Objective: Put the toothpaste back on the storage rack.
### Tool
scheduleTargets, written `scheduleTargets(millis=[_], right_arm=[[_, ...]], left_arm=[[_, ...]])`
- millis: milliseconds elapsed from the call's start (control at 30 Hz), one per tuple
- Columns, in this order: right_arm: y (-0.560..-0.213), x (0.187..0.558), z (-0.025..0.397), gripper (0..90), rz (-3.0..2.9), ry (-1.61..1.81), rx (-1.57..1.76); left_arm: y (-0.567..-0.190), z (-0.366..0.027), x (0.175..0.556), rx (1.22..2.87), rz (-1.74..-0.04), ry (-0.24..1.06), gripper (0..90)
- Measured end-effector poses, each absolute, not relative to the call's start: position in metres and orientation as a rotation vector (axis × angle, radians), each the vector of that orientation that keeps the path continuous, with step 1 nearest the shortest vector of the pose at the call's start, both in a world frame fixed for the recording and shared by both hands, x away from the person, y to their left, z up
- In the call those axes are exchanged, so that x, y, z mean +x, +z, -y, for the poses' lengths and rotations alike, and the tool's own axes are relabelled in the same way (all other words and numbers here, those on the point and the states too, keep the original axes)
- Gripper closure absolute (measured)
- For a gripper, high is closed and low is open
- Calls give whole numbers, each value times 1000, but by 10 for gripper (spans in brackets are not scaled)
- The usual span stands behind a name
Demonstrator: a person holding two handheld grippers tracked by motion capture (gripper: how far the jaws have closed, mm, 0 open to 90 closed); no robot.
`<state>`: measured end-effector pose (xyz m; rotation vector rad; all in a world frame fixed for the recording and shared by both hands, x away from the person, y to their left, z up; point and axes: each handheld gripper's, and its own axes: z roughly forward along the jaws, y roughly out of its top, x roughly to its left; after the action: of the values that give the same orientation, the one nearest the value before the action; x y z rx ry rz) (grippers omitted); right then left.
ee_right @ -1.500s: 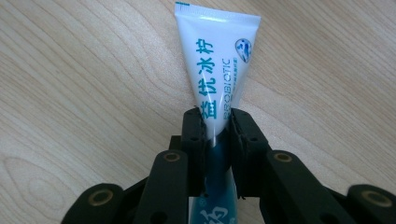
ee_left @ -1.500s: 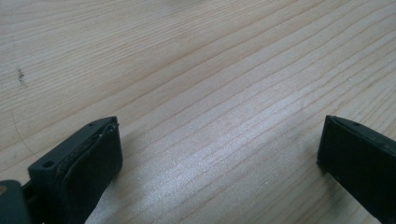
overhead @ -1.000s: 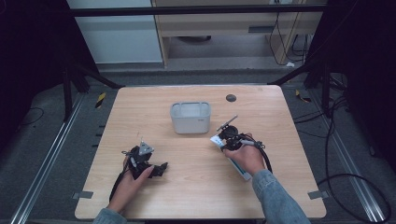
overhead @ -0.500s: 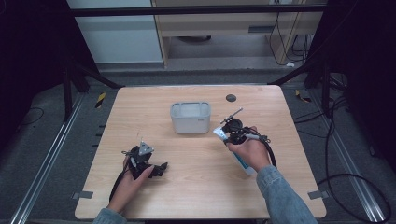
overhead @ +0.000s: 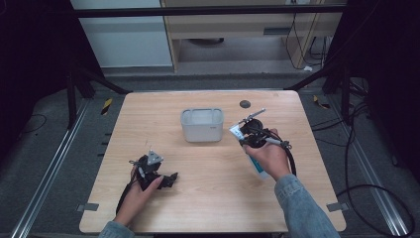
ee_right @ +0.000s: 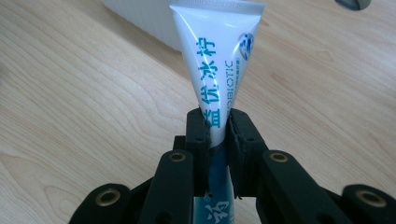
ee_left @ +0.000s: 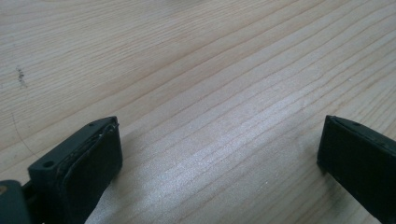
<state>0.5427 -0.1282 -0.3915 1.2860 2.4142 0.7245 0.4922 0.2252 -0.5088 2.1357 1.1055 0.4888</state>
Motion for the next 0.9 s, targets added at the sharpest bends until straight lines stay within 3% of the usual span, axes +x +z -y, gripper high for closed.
scheduleTargets(millis=[900], right_arm=[[-347, 539, 107, 796, -2257, 976, 1193]], left_arm=[[-509, -225, 492, 2131, -1110, 487, 0]])
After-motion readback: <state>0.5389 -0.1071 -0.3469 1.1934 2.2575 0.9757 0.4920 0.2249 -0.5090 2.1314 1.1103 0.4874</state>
